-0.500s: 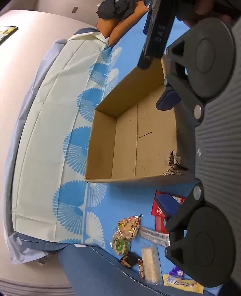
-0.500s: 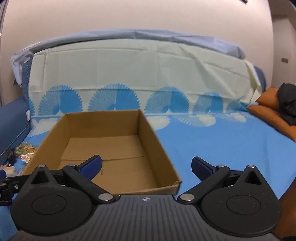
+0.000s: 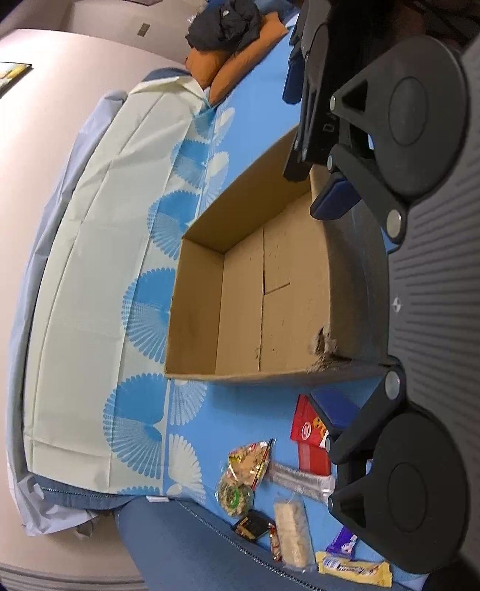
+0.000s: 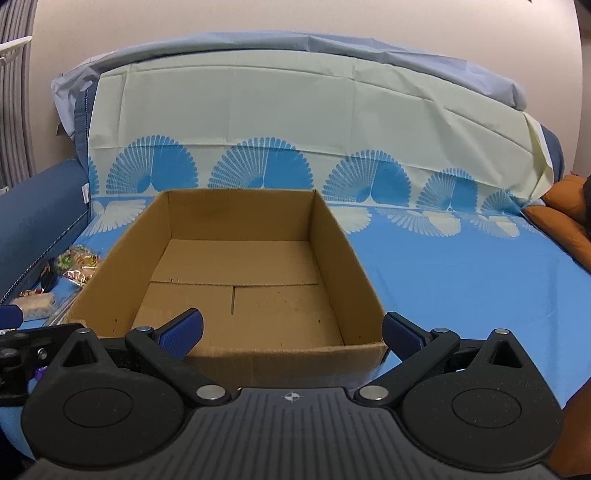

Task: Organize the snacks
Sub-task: 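Move both tools from the box toward the snack pile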

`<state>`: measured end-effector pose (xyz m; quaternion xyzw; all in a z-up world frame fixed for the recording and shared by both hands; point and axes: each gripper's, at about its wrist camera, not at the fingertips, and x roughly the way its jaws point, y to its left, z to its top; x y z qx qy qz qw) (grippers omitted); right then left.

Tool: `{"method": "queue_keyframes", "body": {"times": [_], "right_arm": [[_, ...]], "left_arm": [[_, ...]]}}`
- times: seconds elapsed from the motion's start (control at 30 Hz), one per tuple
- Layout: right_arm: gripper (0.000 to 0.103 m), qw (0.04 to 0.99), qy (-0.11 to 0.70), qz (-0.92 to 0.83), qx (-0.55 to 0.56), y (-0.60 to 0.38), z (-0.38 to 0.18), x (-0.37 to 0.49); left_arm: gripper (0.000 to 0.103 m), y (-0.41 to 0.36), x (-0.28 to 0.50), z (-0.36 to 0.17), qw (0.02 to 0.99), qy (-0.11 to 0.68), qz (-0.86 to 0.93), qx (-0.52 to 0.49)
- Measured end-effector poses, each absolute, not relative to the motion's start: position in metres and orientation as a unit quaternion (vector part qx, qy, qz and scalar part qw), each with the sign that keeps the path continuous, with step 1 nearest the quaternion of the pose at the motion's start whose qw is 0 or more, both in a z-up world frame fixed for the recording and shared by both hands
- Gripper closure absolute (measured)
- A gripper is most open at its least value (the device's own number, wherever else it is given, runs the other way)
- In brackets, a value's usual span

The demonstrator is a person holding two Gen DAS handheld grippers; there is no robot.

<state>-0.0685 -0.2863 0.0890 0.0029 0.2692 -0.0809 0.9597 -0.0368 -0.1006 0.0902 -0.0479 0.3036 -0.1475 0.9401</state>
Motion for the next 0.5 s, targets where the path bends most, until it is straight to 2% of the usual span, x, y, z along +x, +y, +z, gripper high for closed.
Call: {"method": "queue_keyframes", "body": {"times": [0.2,0.3,0.37,0.4,0.47,0.5], "right_arm": [[0.004,0.963,0.258,-0.08,0.013,-0.287,0.091,-0.071],[0.012,0.961,0.263,-0.081,0.007,-0.287,0.092,-0.073],[0.019,0.962,0.26,-0.079,0.003,-0.286,0.093,-0.073],[0.021,0.963,0.258,-0.077,0.002,-0.286,0.093,-0.074],[0.029,0.964,0.255,-0.075,-0.002,-0.283,0.091,-0.076],[0.032,0.965,0.252,-0.073,-0.003,-0.282,0.091,-0.077]], "left_arm": [[0.011,-0.104,-0.042,0.094,0.94,0.296,-0.161,-0.047],[0.022,-0.106,-0.045,0.096,0.94,0.29,-0.172,-0.047],[0.038,-0.106,-0.047,0.097,0.939,0.288,-0.184,-0.047],[0.041,-0.106,-0.048,0.097,0.937,0.287,-0.191,-0.047],[0.06,-0.107,-0.051,0.098,0.938,0.282,-0.196,-0.045],[0.064,-0.107,-0.052,0.098,0.939,0.279,-0.197,-0.045]]}}
